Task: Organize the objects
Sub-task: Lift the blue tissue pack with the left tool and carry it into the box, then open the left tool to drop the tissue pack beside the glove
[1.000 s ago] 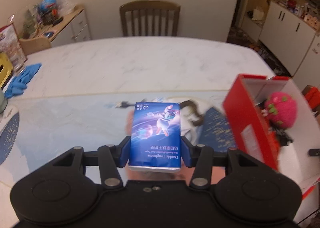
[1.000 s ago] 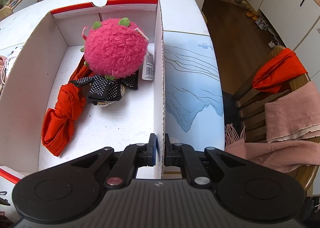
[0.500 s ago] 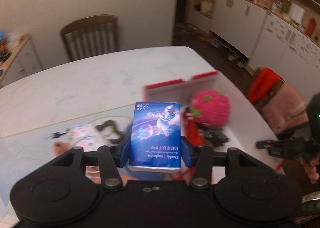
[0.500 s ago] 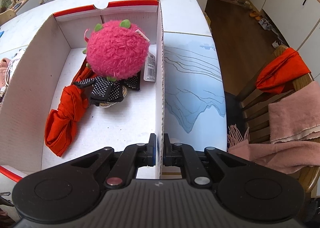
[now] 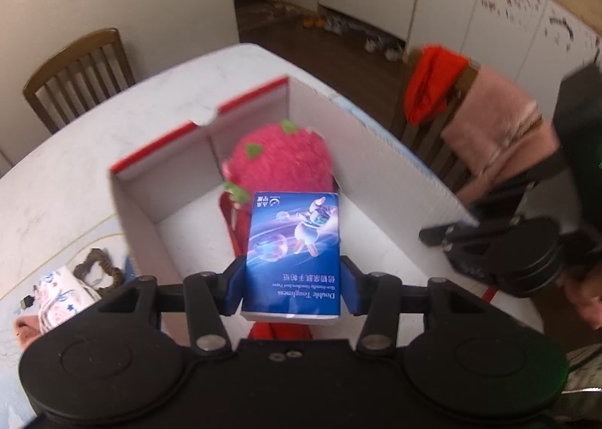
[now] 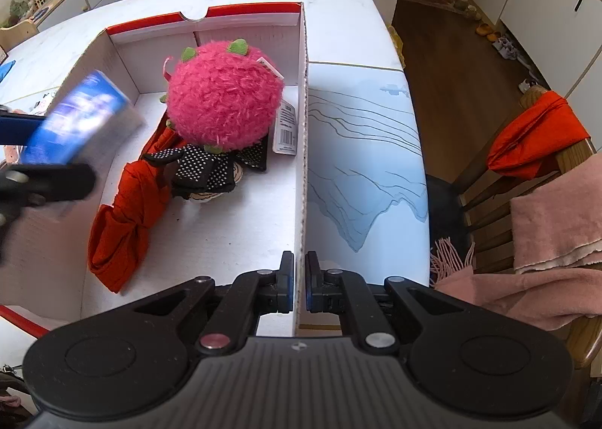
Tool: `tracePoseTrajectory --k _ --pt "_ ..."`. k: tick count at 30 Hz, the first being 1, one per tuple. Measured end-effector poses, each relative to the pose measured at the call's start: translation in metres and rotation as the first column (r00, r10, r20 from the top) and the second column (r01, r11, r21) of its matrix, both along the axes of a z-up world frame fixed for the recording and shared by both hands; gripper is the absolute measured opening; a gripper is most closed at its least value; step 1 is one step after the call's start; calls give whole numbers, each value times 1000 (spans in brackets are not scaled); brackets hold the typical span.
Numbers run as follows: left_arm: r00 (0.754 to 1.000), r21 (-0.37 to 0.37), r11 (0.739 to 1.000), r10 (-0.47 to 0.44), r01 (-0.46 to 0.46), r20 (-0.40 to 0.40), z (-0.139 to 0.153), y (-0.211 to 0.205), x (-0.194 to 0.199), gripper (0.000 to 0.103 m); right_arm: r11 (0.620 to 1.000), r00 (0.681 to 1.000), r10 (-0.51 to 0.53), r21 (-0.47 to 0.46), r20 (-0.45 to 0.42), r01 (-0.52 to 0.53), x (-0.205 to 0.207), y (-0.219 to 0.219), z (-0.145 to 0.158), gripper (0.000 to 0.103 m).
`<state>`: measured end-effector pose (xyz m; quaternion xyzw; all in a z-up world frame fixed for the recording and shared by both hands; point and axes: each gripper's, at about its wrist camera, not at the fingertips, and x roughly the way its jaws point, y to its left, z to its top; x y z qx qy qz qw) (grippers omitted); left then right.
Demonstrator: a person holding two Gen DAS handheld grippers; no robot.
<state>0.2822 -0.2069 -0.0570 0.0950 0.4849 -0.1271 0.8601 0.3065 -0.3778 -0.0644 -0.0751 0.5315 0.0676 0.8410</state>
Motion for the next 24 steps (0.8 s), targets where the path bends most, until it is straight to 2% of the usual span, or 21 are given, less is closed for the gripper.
tracePoseTrajectory --k 6,12,24 --pt "995 9 998 -58 59 -78 -27 -14 11 48 1000 1000 17 5 4 -17 -1 1 2 5" --pt "978 -5 991 -134 135 -161 -51 -27 17 48 1000 1000 29 4 1 -29 -2 1 2 5" --pt "952 37 985 -156 171 -263 -80 -36 27 48 999 999 36 7 -4 -36 -3 0 0 5"
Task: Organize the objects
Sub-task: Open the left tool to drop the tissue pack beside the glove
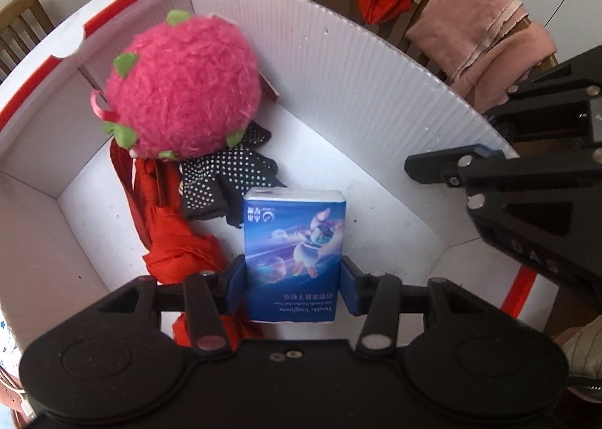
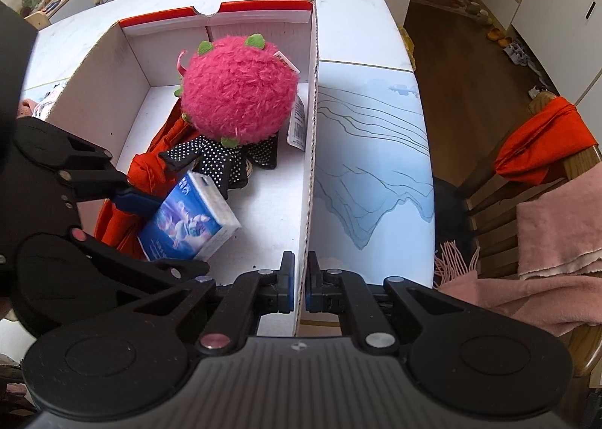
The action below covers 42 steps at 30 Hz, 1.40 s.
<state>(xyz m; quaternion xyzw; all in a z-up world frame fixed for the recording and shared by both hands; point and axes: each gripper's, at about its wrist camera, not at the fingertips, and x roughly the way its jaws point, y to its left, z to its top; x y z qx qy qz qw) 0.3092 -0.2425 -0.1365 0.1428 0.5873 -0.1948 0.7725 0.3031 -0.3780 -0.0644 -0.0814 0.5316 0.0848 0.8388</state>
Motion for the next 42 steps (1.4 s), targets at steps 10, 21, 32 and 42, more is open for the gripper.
tracePoseTrajectory --k 10,21,32,42 --pt "1000 1 1000 3 -3 -27 -7 5 -2 50 1000 1000 -6 -4 -4 6 1 -1 -1 5" --pt "998 -45 999 8 -5 66 18 14 -13 72 1000 1000 -18 -10 -3 18 1 0 -2 5" --pt "985 -109 993 68 -51 160 50 23 -21 77 1000 1000 -25 -14 -7 25 1 1 -2 4" --pt "942 -179 971 204 -159 266 96 62 -43 81 999 999 -34 -18 -11 34 1 1 -2 5"
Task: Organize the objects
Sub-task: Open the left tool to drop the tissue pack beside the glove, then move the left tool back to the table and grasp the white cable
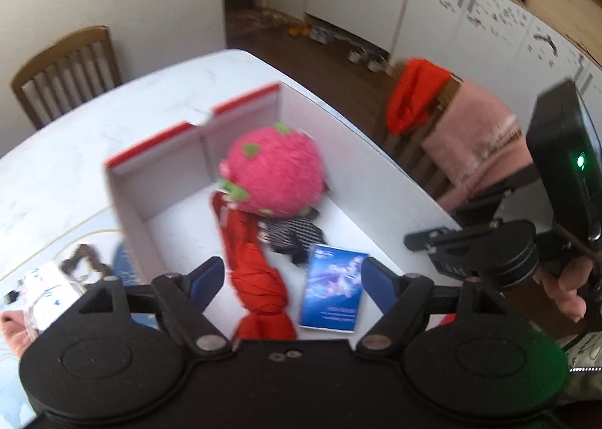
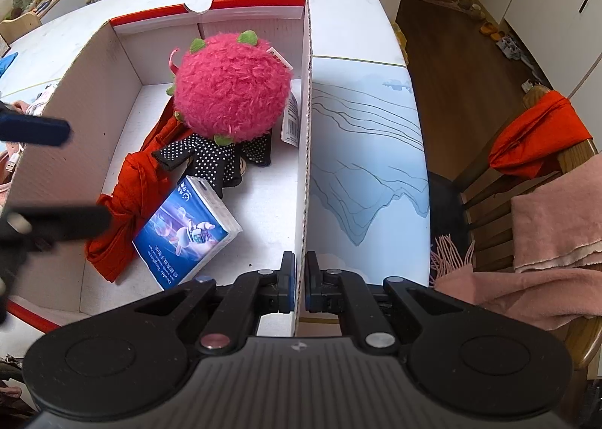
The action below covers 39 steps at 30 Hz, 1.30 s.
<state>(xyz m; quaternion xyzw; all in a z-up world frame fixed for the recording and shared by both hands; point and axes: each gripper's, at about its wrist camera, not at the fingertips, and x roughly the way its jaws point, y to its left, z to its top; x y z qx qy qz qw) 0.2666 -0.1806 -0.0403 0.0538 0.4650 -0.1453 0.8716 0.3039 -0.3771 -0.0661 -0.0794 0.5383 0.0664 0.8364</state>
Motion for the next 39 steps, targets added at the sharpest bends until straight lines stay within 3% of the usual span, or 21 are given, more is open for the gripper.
tracePoseTrajectory --k 5,10,21,29,35,39 --pt "993 10 995 104 -104 48 16 31 -7 87 1000 1000 -5 -1 -9 5 2 2 -1 5" --pt "972 11 976 217 -219 91 27 69 -11 98 1000 1000 -16 0 -17 16 4 2 -2 5" --pt "877 13 880 471 -474 88 22 172 -12 102 999 999 -33 -5 -25 32 6 3 -3 5" --pt "860 87 855 508 -511 54 -23 202 1 102 999 998 -41 -11 -38 41 6 4 -7 5" --pt "872 110 865 486 -489 54 -43 204 11 101 999 998 -46 -17 -45 46 5 4 -8 5" --pt "872 88 868 484 -489 73 -43 207 17 101 999 998 -48 -16 -48 47 4 3 -8 5"
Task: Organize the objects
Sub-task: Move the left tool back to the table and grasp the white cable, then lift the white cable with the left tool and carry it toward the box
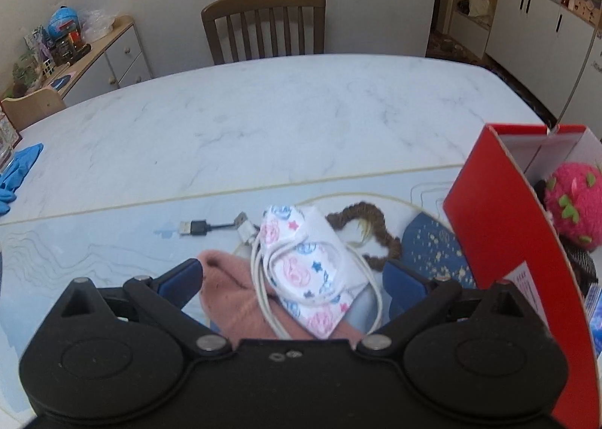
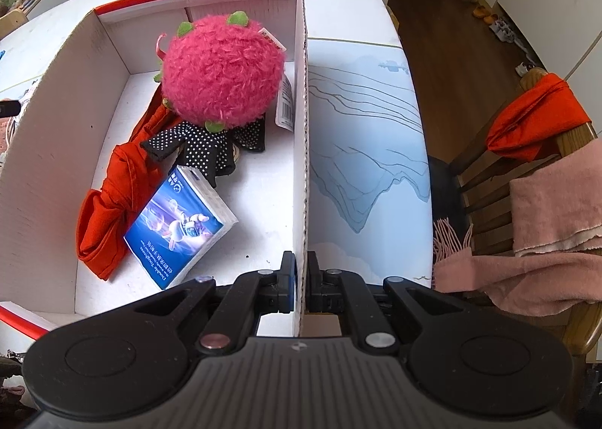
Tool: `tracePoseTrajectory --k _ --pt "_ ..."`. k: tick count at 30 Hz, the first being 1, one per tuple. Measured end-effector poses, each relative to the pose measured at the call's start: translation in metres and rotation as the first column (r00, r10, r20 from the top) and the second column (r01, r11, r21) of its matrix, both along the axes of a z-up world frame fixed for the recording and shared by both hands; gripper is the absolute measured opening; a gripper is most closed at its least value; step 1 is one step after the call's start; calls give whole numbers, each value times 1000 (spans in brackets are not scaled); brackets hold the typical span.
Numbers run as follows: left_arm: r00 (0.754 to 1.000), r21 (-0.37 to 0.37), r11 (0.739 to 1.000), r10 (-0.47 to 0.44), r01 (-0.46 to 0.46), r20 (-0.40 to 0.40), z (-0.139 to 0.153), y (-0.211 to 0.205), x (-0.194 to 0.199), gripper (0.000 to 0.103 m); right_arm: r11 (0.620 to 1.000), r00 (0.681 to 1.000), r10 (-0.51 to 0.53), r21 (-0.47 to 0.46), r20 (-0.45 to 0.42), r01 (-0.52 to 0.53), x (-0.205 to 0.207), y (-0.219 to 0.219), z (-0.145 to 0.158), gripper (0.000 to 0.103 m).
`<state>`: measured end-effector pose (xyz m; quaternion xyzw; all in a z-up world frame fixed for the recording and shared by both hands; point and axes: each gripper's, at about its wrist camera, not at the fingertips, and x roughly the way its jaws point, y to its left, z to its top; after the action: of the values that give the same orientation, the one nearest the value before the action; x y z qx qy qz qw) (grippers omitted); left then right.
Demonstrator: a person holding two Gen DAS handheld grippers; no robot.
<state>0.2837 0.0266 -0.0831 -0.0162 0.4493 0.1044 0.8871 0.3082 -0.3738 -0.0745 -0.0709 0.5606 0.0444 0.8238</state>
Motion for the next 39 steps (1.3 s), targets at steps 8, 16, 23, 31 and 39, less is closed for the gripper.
tracePoseTrajectory --k 8,16,23,31,39 --pt "999 25 1000 -6 7 -38 -14 2 13 88 1000 1000 -1 0 -3 1 0 -1 -1 5" --pt "996 64 998 0 5 -86 -25 -1 20 63 1000 1000 -1 -1 -8 1 1 0 -2 5" --pt "994 72 997 22 -15 -105 -25 4 17 33 1000 1000 -3 -1 -8 3 1 0 -2 5" --pt "996 47 998 46 -43 -78 -14 14 9 3 1000 1000 -3 -1 -8 3 1 0 -2 5" --pt "998 27 999 44 -43 -38 0 16 -4 0 1000 1000 -4 -1 -8 4 1 0 -2 5"
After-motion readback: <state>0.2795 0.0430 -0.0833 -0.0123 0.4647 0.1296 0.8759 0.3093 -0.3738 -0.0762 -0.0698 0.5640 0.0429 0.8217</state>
